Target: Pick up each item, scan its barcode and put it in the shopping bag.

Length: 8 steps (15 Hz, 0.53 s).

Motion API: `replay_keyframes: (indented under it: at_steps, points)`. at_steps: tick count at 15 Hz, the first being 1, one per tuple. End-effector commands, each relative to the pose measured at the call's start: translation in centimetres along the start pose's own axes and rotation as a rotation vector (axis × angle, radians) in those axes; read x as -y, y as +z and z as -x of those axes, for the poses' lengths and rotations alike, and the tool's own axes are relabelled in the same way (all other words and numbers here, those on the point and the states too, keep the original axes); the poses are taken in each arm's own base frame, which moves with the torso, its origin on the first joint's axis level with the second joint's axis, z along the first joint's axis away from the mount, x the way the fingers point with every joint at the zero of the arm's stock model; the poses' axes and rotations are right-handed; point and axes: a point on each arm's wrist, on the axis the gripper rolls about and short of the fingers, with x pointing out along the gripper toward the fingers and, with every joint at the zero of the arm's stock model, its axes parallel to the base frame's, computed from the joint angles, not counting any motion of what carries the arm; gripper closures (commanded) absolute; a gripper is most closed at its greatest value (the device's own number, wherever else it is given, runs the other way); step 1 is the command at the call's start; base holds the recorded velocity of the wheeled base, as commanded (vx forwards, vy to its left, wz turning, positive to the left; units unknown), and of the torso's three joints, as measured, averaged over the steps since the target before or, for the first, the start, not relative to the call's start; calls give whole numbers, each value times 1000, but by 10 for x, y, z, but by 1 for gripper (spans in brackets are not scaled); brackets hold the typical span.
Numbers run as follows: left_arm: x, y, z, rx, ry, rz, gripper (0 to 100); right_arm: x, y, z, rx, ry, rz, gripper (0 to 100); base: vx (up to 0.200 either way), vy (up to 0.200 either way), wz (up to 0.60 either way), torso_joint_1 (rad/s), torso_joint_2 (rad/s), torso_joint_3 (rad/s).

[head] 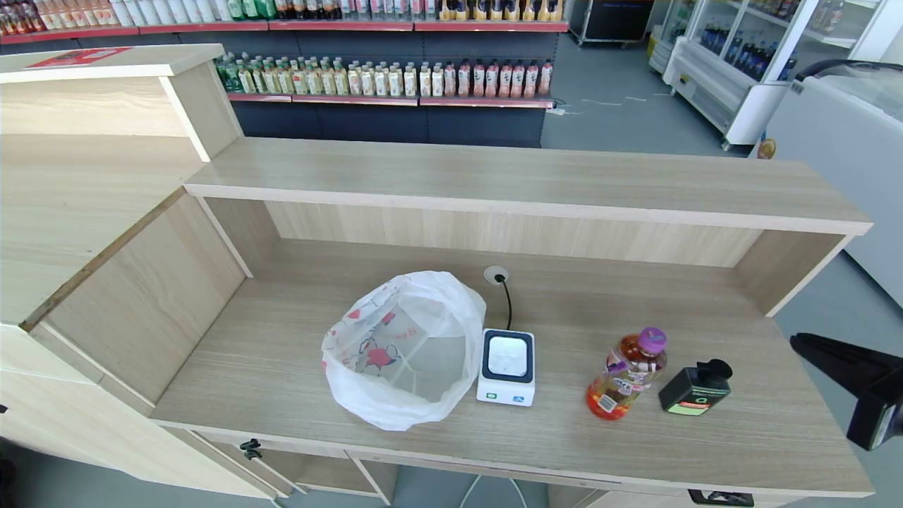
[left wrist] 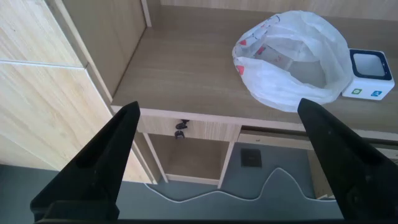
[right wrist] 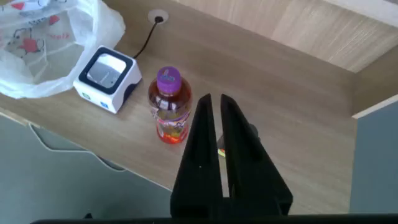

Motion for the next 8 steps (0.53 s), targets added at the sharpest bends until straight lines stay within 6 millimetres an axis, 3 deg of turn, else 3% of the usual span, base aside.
replay_keyframes:
  at_steps: [1,3,5,8]
  points:
    - [0,0,0,0,0,0,0,-2,-24,-18,-142,53,-30,0,0,0,0,0,0,0]
    - [0,0,0,0,0,0,0,1,-38,-27,-214,68,-56,0,0,0,0,0,0,0]
    - [0,0,0,0,0,-1,0,14,-45,-49,-249,100,-25,0,0,0,0,0,0,0]
    - [0,0,0,0,0,0,0,15,-56,-60,-286,136,12,0,0,0,0,0,0,0]
